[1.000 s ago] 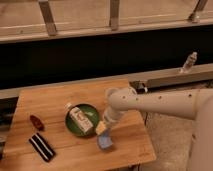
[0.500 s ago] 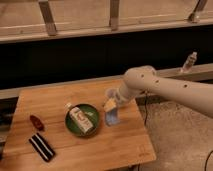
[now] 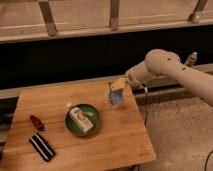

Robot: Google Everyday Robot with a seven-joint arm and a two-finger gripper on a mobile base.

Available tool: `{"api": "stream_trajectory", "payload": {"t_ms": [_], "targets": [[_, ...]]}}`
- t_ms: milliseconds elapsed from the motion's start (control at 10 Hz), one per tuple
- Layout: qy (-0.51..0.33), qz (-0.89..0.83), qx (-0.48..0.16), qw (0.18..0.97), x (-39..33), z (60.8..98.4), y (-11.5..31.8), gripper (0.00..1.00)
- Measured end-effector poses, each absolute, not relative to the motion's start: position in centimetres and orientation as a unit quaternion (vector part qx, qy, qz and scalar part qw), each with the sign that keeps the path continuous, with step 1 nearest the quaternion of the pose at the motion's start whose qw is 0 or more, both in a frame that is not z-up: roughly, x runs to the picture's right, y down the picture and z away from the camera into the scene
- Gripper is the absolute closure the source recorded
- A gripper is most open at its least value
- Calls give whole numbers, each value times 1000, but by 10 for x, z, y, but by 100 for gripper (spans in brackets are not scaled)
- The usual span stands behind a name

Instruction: Place the white sponge in the ceramic cup

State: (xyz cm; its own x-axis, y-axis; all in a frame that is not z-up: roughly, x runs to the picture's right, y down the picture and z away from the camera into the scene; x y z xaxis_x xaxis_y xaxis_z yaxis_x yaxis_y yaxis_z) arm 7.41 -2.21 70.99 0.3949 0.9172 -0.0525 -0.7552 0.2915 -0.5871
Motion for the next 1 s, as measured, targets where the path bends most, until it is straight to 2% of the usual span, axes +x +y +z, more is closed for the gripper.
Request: {"api": "stream_trajectory", "payload": {"t_ms": [300, 500, 1000], "targets": [[-146, 533, -260, 792, 76, 712, -20, 100], [-137, 525, -229, 808, 81, 719, -39, 100], [-122, 507, -213, 826, 73, 738, -55, 100]]}}
